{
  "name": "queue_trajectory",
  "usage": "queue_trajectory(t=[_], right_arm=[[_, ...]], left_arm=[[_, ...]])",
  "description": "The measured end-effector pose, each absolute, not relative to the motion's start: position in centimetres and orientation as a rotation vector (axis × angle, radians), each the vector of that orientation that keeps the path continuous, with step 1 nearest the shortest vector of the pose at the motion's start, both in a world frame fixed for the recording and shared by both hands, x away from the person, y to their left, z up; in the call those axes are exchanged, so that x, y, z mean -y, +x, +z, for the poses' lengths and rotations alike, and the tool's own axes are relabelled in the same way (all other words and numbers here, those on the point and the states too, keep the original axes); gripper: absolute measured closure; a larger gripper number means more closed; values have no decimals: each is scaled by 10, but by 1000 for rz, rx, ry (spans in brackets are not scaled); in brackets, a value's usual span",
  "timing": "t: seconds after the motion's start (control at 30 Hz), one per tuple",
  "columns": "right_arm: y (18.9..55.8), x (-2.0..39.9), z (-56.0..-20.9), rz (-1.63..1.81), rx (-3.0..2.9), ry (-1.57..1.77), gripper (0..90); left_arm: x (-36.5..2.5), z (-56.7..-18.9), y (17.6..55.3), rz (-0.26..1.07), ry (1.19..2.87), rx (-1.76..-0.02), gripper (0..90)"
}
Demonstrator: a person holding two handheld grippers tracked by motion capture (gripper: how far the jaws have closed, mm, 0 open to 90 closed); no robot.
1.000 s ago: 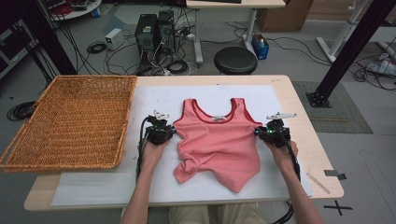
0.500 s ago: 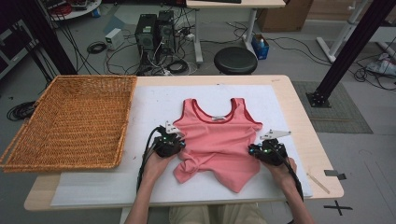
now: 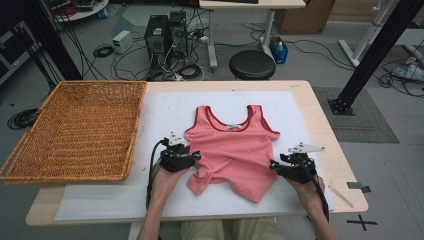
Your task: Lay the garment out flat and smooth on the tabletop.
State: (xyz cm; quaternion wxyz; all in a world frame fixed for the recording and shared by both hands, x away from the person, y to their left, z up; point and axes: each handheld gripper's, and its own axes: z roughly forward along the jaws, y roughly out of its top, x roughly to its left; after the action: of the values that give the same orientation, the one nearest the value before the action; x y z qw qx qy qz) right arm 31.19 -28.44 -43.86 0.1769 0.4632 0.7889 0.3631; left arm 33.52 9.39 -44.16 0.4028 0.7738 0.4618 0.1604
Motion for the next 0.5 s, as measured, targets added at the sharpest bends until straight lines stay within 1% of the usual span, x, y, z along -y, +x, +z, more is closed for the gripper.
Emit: queue_trajectory(t=[0.07, 0.1, 0.13, 0.17, 0.2, 0.23, 0.27, 0.33, 0.4, 0.43, 0.47, 0.5], right_arm=[[309, 276, -445, 1003, -2278, 1294, 516], [307, 273, -448, 1008, -2268, 1286, 546], [306, 273, -449, 1032, -2272, 1272, 646], [306, 272, -448, 1046, -2286, 1262, 716], [306, 271, -447, 1012, -2280, 1233, 802], [308, 270, -446, 969, -2264, 1199, 861], [313, 270, -446, 945, -2246, 1194, 874], [325, 273, -445, 924, -2187, 1224, 879], [337, 276, -445, 917, -2167, 1253, 860], [340, 277, -445, 924, -2172, 1262, 800], [341, 278, -444, 938, -2168, 1273, 708], [339, 280, -443, 953, -2152, 1283, 666]], left_arm=[[-88, -449, 334, 436, 1988, -1160, 540], [-87, -449, 333, 462, 1991, -1156, 548], [-86, -449, 333, 494, 2003, -1151, 576], [-86, -449, 334, 521, 2017, -1134, 636], [-86, -449, 336, 531, 2019, -1125, 715], [-88, -449, 339, 546, 2015, -1130, 788], [-89, -449, 344, 569, 2001, -1146, 824], [-91, -448, 353, 614, 2002, -1167, 842], [-92, -446, 358, 608, 1976, -1184, 841], [-93, -444, 358, 612, 1968, -1186, 836], [-94, -441, 357, 612, 1949, -1191, 823], [-97, -438, 354, 608, 1931, -1197, 785]])
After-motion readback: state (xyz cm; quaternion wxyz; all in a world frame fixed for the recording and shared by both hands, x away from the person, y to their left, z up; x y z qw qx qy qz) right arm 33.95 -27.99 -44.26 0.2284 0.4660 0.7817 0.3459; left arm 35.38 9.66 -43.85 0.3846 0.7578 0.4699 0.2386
